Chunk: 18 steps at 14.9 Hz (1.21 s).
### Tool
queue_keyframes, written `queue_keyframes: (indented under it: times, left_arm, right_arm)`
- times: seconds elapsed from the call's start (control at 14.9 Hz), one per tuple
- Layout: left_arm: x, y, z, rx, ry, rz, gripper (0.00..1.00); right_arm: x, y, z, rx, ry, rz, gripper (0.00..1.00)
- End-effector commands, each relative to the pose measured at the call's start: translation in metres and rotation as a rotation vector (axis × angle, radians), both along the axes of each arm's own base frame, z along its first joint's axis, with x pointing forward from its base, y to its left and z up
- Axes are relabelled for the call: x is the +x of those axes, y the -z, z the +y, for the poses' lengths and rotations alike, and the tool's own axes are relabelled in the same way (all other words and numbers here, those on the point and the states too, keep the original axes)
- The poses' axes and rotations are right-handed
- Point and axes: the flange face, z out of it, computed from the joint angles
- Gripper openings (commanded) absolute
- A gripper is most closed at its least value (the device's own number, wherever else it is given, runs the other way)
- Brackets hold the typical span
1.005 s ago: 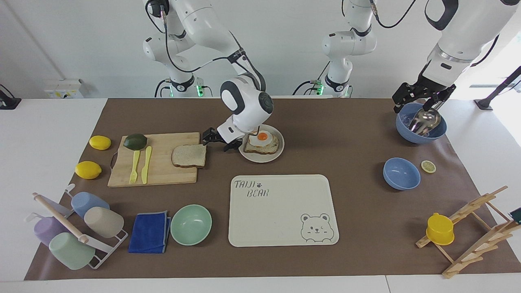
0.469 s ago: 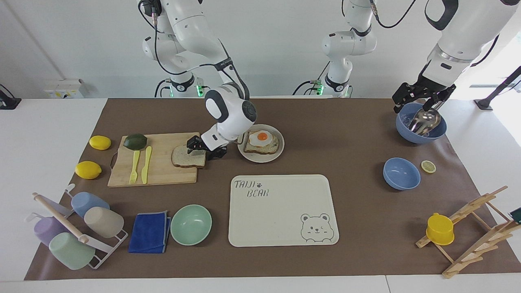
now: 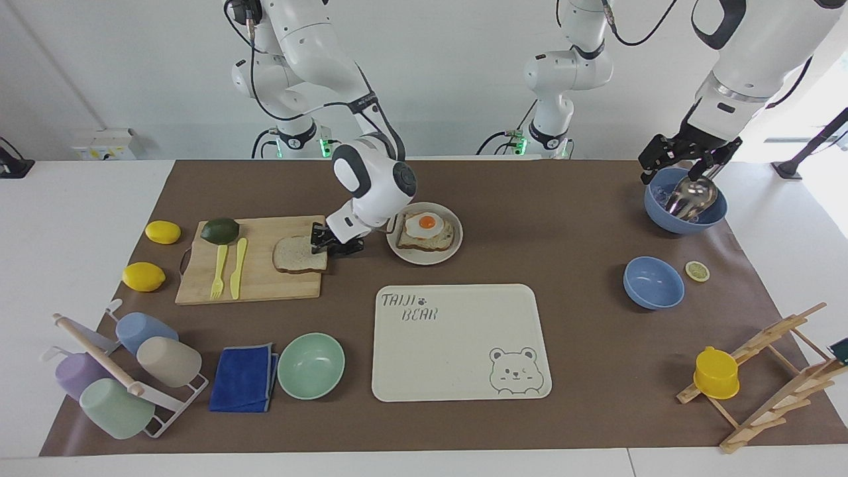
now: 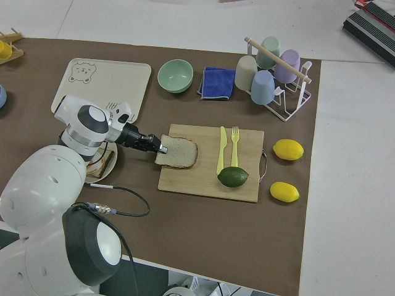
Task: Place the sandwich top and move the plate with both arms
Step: 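Grasp the bread slice on the cutting board with the right gripper, then carry the bread slice over the plate and lower it onto the egg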
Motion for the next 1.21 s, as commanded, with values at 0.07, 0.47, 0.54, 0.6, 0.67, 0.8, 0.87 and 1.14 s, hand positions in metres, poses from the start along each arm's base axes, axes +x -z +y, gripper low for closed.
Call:
queue_keyframes:
  times: [0.07, 0.47, 0.54, 0.6, 0.67, 0.8, 0.87, 1.14]
  left_arm:
    - [-0.008, -0.001, 0.002, -0.001, 0.002, 0.005, 1.0]
    - [-0.009, -0.001, 0.003, -0.001, 0.0, 0.008, 1.0]
    - [-0.008, -0.001, 0.004, -0.002, -0.001, 0.004, 1.0]
    - [-0.008, -0.001, 0.004, -0.002, -0.001, 0.004, 1.0]
    - [-0.008, -0.001, 0.004, -0.001, -0.001, 0.005, 1.0]
    - [-0.008, -0.001, 0.003, -0.002, 0.0, 0.004, 1.0]
    - [-0.008, -0.001, 0.003, -0.001, -0.001, 0.005, 1.0]
    - [-0.008, -0.001, 0.003, -0.001, -0.005, 0.004, 1.0]
  right_arm:
    - [0.021, -0.095, 0.088, 0.098, 0.005, 0.031, 0.0]
    - [-0.049, -0.14, 0.226, 0.311, -0.109, -0.025, 0.0]
    - [-0.061, -0.125, 0.231, 0.301, -0.102, -0.013, 0.0]
    - [-0.071, -0.11, 0.228, 0.274, -0.109, 0.005, 0.0]
    - [-0.07, -0.107, 0.225, 0.263, -0.108, 0.009, 0.0]
    - [-0.077, -0.101, 0.226, 0.209, -0.134, 0.004, 0.0]
    - [-0.086, -0.101, 0.231, 0.174, -0.155, 0.006, 0.0]
    - [-0.085, -0.095, 0.233, 0.168, -0.169, -0.013, 0.0]
